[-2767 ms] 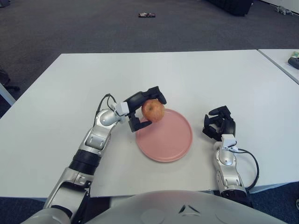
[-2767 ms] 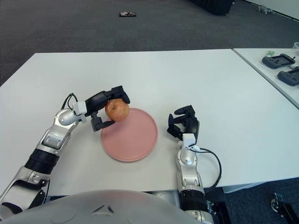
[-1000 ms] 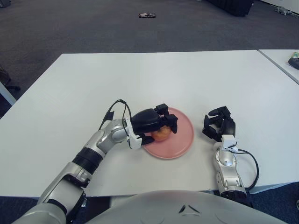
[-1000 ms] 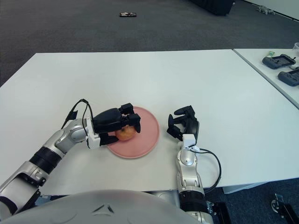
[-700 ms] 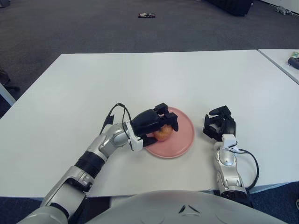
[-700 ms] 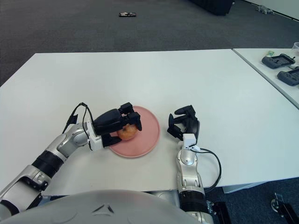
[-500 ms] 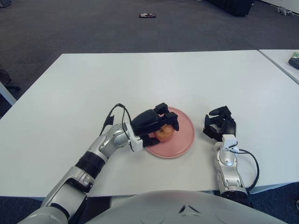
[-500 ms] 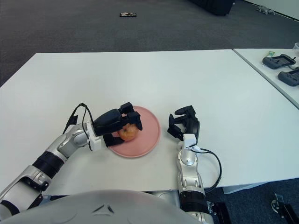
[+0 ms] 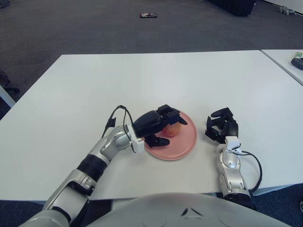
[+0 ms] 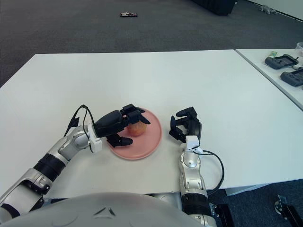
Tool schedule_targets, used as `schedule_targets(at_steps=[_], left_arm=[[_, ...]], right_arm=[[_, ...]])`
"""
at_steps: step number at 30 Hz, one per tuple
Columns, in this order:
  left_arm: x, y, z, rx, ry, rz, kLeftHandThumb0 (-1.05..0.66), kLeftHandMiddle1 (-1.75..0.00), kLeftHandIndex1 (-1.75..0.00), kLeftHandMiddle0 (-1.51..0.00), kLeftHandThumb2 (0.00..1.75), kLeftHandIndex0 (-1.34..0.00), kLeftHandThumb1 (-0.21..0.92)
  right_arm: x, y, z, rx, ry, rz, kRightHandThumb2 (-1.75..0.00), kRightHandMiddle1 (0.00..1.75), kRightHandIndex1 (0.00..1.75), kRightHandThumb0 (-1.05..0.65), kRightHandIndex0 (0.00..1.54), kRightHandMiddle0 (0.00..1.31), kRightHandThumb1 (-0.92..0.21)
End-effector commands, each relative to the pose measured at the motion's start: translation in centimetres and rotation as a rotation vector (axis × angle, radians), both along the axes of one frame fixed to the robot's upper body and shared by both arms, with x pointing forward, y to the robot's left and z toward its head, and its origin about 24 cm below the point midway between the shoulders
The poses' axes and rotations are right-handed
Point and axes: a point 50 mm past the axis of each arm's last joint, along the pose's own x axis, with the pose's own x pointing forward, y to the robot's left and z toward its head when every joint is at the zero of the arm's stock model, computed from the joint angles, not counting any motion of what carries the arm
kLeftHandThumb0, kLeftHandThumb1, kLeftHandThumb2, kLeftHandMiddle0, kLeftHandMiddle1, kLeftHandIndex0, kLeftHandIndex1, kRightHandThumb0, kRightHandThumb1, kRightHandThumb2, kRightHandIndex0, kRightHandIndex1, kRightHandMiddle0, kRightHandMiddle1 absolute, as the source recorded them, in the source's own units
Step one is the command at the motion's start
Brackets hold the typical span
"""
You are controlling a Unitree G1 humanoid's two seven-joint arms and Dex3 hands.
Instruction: Put the apple into the plate.
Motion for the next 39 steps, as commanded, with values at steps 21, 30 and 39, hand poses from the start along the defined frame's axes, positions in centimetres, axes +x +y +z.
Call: schedule_targets(at_steps=[21,30,39], left_arm=[[1.6,2.3,2.2,-0.315,0.046,0.032,-1.04,0.0,0.0,0.0,0.64,0.0,0.79],[3.7,3.1,2.9,-0.702,0.127,0.256,-0.98,0.0,0.0,0.0,0.69,0.0,0.91],[2.6,3.7,4.4,-1.135,0.16,0.454,-0.94,0.0,0.0,0.0,0.83,0.0,0.92]], right_arm=[[0.0,-0.1,-0.2,-0.001,-0.005,-0.002,-1.12,1.75,1.5,-0.42,0.64,0.48,-0.48],[0.0,-0.2,-0.3,-0.003,-0.009,-0.002,-1.13,1.75,1.5,-0.43,0.63,0.48,-0.47],[0.1,-0.1,-0.3,-0.01,-0.013,0.0,-1.12,1.75,1.51,-0.43,0.64,0.48,-0.48]])
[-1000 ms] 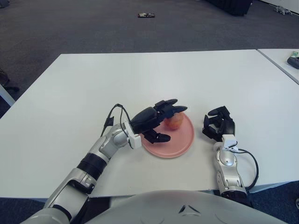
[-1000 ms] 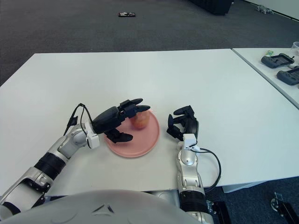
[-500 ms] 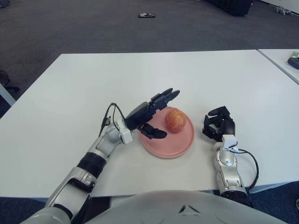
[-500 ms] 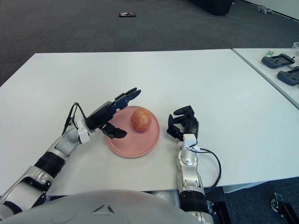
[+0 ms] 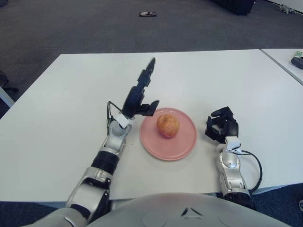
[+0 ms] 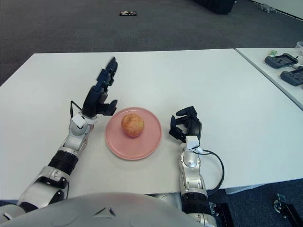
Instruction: Put the apple into the plate.
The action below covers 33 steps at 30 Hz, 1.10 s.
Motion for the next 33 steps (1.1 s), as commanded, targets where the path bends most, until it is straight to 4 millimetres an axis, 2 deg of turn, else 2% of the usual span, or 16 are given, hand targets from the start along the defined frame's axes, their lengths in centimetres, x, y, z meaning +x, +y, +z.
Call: schedule_targets(at_steps=[1,11,16,21,23,24,25,26,28,29,30,31,33], left_arm=[[-0.3,1.1,-0.7,-0.2,0.07,0.112,-0.94,0.0,0.0,0.0,0.84,0.0,0.92],[1.4,4.5,-5.1,-0.464,0.258,0.327,-0.94,0.0,-0.02,-0.01,0.85,-0.03,0.92],[1.4,4.9,-6.5,-0.488,0.332,0.383,-0.9,-0.07,-0.24,0.0,0.87,0.0,0.92],[1.0,5.1,-8.1,-0.47,0.423,0.433,-0.8,-0.25,-0.48,0.0,0.88,0.0,0.92],[0.9,5.3,-9.2,-0.435,0.485,0.455,-0.78,-0.4,-0.6,0.0,0.87,0.0,0.92],[0.9,5.5,-9.7,-0.417,0.513,0.463,-0.77,-0.63,-0.77,0.0,0.88,0.0,0.92],[0.7,5.8,-10.7,-0.376,0.559,0.47,-0.77,-0.71,-0.83,0.0,0.89,0.0,0.92],[0.5,6.0,-11.3,-0.348,0.589,0.475,-0.76,-0.95,-1.05,0.0,0.92,0.0,0.91],[-0.1,6.6,-12.7,-0.273,0.65,0.482,-0.76,-1.28,-1.37,0.0,0.97,0.0,0.9],[-0.3,7.0,-13.3,-0.246,0.678,0.479,-0.76,-1.34,-1.43,0.0,0.98,0.0,0.9],[-0.5,7.3,-13.7,-0.229,0.696,0.477,-0.74,-1.46,-1.55,-0.09,1.0,-0.07,0.89],[-0.6,7.4,-13.8,-0.22,0.705,0.471,-0.74,-1.5,-1.59,-0.12,1.01,-0.09,0.89],[-0.7,7.4,-14.0,-0.199,0.71,0.456,-0.71,-1.65,-1.68,-0.23,1.05,-0.23,0.88]], right_arm=[[0.1,-0.1,-0.2,-0.001,0.013,-0.002,-1.12,1.75,1.51,-0.43,0.64,0.48,-0.48],[0.1,-0.1,-0.2,-0.006,0.011,-0.003,-1.11,1.75,1.51,-0.42,0.66,0.47,-0.49],[0.2,-0.1,-0.2,-0.009,0.006,0.002,-1.12,1.75,1.52,-0.43,0.67,0.48,-0.48],[0.3,0.1,-0.1,-0.018,-0.008,0.018,-1.12,1.75,1.5,-0.43,0.68,0.48,-0.48],[0.3,0.1,0.1,-0.023,-0.016,0.028,-1.12,1.75,1.49,-0.43,0.68,0.48,-0.48],[0.3,0.2,0.1,-0.025,-0.018,0.031,-1.11,1.75,1.48,-0.43,0.68,0.47,-0.49],[0.3,0.2,0.1,-0.027,-0.019,0.034,-1.11,1.75,1.47,-0.42,0.68,0.47,-0.49],[0.3,0.2,0.2,-0.029,-0.019,0.036,-1.1,1.75,1.45,-0.42,0.67,0.47,-0.5],[0.3,0.3,0.2,-0.031,-0.014,0.036,-1.09,1.75,1.44,-0.42,0.67,0.46,-0.51],[0.3,0.3,0.2,-0.031,-0.009,0.034,-1.09,1.75,1.43,-0.42,0.67,0.46,-0.51],[0.3,0.3,0.2,-0.031,-0.006,0.033,-1.08,1.75,1.43,-0.42,0.67,0.46,-0.51],[0.3,0.3,0.2,-0.03,-0.004,0.033,-1.08,1.75,1.43,-0.42,0.67,0.45,-0.51],[0.3,0.3,0.2,-0.03,0.001,0.032,-1.08,1.75,1.43,-0.42,0.67,0.45,-0.52]])
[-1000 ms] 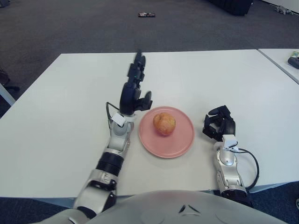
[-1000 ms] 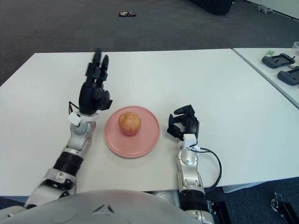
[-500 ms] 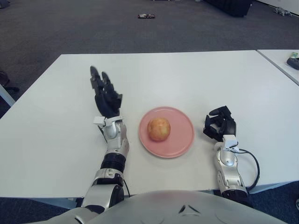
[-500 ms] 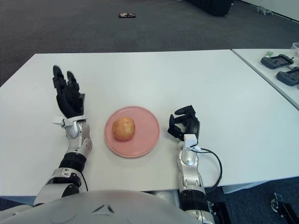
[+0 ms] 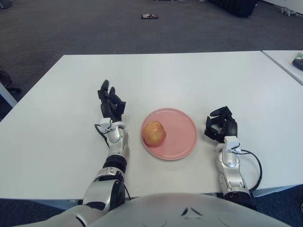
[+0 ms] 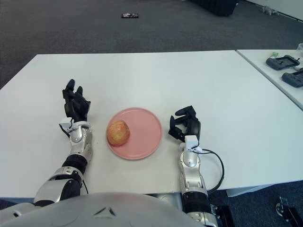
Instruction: Put the apple into the plate.
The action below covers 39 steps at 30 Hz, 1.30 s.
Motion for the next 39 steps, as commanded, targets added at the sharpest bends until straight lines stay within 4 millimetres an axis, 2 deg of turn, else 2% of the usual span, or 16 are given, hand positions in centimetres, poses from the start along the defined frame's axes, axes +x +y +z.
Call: schedule_targets(at_steps=[1,2,3,6,12,21,27,39], left_arm=[[-2.1,1.2,-2.8,0.063,0.127,-0.032,-0.65,-1.67,-1.69,-0.29,1.04,-0.26,0.82],[-2.1,1.2,-2.8,0.081,0.126,-0.049,-0.57,-1.7,-1.71,-0.48,1.07,-0.34,0.7],[-2.0,1.1,-2.6,0.099,0.118,-0.074,-0.52,-1.71,-1.72,-0.61,1.09,-0.39,0.62],[-1.9,1.1,-2.5,0.119,0.104,-0.108,-0.48,-1.74,-1.74,-0.87,1.17,-0.49,0.48],[-2.3,1.6,-3.0,0.137,0.129,-0.18,-0.48,-1.75,-1.75,-1.08,1.28,-0.58,0.36],[-3.2,2.1,-4.1,0.169,0.224,-0.284,-0.53,-1.75,-1.75,-1.25,1.45,-0.7,0.22],[-3.4,2.0,-4.4,0.194,0.26,-0.319,-0.56,-1.75,-1.75,-1.31,1.54,-0.76,0.14],[-4.1,2.0,-5.1,0.186,0.348,-0.345,-0.57,-1.75,-1.75,-1.31,1.57,-0.78,0.12]], right_arm=[[0.1,0.0,0.2,-0.005,0.005,-0.004,-1.07,1.75,1.43,-0.42,0.67,0.45,-0.52],[0.2,-0.1,0.2,-0.006,0.007,-0.006,-1.07,1.75,1.43,-0.42,0.67,0.45,-0.52],[0.1,-0.1,0.2,-0.008,0.013,-0.012,-1.07,1.75,1.43,-0.42,0.67,0.45,-0.52],[0.1,-0.1,0.2,-0.008,0.02,-0.02,-1.06,1.75,1.43,-0.42,0.66,0.44,-0.53],[0.2,0.0,0.3,-0.004,0.015,-0.024,-1.05,1.75,1.43,-0.41,0.66,0.44,-0.54],[0.3,0.1,0.5,0.004,-0.023,0.004,-1.04,1.75,1.42,-0.41,0.66,0.43,-0.55],[0.4,0.1,0.5,0.002,-0.027,0.012,-1.02,1.75,1.41,-0.41,0.67,0.42,-0.56],[0.5,0.1,0.5,0.005,-0.025,0.026,-1.02,1.75,1.41,-0.41,0.68,0.42,-0.56]])
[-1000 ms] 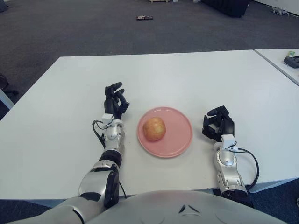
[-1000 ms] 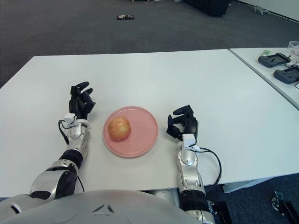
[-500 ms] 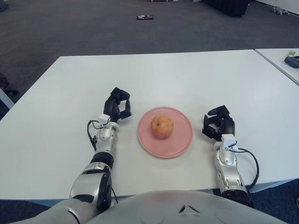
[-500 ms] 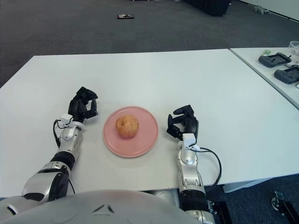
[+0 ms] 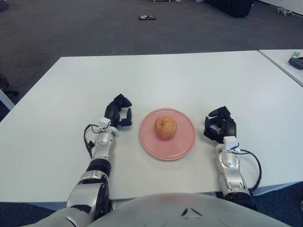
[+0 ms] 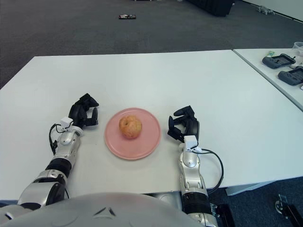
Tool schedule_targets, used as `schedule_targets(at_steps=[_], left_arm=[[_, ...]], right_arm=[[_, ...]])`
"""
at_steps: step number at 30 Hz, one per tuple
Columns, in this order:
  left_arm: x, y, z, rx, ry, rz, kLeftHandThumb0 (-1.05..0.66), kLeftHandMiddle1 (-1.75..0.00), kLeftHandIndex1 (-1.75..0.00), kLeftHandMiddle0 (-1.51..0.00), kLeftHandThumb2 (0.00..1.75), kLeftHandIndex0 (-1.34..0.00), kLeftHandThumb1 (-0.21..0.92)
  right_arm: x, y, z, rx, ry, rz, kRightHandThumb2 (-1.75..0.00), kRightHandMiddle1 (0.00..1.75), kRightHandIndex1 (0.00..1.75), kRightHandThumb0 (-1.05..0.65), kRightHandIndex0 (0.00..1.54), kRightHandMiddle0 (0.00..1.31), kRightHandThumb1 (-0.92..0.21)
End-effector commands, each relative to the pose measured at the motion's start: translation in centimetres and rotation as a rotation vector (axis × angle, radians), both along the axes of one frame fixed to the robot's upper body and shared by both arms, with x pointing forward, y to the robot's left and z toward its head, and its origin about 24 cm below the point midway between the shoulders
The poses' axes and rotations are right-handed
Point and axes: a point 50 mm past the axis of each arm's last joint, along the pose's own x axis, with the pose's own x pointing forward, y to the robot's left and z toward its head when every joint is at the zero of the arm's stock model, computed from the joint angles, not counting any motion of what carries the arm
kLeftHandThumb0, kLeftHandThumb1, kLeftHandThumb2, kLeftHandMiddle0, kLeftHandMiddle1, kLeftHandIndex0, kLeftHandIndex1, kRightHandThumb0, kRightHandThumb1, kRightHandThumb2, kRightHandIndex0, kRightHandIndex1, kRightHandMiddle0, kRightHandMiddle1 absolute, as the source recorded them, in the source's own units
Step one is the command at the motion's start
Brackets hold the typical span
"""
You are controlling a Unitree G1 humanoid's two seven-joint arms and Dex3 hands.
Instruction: Put the apple into the plate.
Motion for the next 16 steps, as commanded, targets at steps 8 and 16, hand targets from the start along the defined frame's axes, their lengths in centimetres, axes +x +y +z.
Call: schedule_targets(at_steps=[8,16], left_arm=[[-3.5,0.1,-3.7,-0.05,0.195,0.023,-0.57,-1.75,-1.75,-1.31,1.57,-0.78,0.13],[-4.2,-0.1,-3.3,-0.118,0.148,0.063,-0.56,-1.75,-1.75,-1.28,1.53,-0.75,0.16]], right_arm=[[0.6,0.0,0.2,0.004,0.01,-0.008,-1.02,1.75,1.41,-0.41,0.66,0.42,-0.56],[0.7,0.0,0.5,-0.002,-0.01,0.002,-1.03,1.75,1.44,-0.41,0.64,0.42,-0.56]])
